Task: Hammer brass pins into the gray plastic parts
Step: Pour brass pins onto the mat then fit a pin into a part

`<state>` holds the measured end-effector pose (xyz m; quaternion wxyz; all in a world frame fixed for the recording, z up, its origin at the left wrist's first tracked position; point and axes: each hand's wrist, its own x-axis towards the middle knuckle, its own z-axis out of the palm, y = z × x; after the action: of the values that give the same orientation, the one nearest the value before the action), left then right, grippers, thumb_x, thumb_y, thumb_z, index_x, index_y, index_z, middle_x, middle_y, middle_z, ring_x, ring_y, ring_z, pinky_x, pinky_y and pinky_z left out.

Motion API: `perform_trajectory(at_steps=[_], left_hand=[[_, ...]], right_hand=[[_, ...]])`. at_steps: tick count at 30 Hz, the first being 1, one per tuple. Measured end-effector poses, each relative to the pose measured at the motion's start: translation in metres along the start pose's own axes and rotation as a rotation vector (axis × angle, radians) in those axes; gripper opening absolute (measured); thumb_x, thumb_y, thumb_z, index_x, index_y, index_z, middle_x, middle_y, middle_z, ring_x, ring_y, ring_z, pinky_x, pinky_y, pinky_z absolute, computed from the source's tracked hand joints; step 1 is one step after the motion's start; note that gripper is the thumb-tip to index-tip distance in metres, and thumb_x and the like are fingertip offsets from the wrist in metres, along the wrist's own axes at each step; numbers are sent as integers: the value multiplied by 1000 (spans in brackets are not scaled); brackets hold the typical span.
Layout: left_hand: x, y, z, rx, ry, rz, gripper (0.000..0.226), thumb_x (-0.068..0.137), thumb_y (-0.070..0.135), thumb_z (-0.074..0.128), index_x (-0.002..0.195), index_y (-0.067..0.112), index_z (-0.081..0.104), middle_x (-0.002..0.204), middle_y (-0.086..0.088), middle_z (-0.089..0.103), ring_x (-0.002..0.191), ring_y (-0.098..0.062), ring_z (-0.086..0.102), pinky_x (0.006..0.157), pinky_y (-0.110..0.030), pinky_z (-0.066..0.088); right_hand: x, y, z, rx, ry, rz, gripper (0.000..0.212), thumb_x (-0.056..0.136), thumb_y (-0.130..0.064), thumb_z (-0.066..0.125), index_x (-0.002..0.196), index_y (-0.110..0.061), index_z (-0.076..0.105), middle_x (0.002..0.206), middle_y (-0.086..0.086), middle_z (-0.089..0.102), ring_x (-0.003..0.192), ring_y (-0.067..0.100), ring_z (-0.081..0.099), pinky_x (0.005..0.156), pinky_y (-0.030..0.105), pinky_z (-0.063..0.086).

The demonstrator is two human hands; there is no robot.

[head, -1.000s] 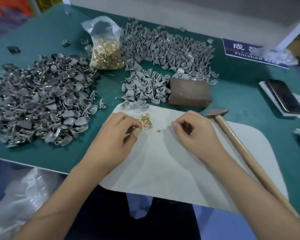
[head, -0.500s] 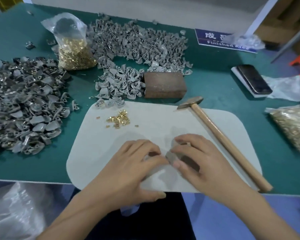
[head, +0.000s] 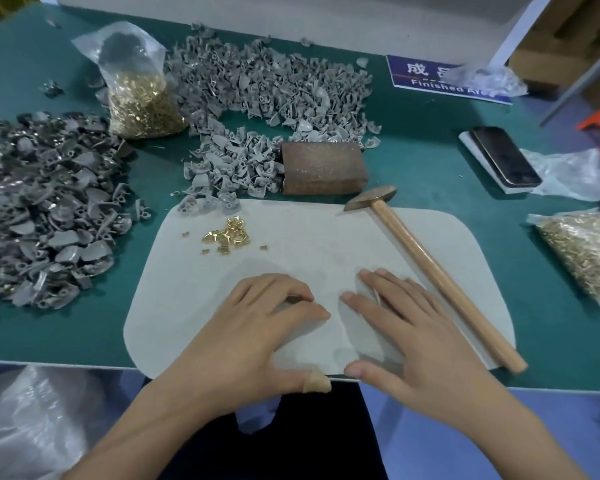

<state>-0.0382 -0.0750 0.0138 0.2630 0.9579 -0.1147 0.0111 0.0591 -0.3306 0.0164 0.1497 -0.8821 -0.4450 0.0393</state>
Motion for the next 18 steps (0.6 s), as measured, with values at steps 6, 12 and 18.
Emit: perform_trajectory(at_steps=[6, 12, 18], left_hand=[[8, -5, -5, -45, 3, -17, 68, 77, 83, 61, 130, 40, 61, 128, 21, 45, 129, -7, 39, 109, -19, 20], [14, -8, -6, -36, 28, -10, 66, 78, 83, 60, 129, 41, 60, 127, 22, 45, 129, -5, 39, 109, -17, 19], [17, -8, -1, -33, 66, -44, 66, 77, 80, 62, 127, 38, 61, 127, 18, 47, 127, -9, 43, 109, -26, 26]], right_hand=[[15, 5, -3, 78, -1, 10, 82, 82, -80, 58, 148, -32, 53, 162, -3, 37, 153, 20, 30, 121, 53, 30], [25, 14, -4, 128, 20, -22, 83, 78, -79, 65, 146, -33, 54, 162, -7, 36, 154, 15, 26, 126, 47, 23], [36, 22, -9, 136, 23, -77, 84, 73, -77, 74, 142, -31, 59, 159, -6, 41, 151, 13, 31, 126, 37, 19]])
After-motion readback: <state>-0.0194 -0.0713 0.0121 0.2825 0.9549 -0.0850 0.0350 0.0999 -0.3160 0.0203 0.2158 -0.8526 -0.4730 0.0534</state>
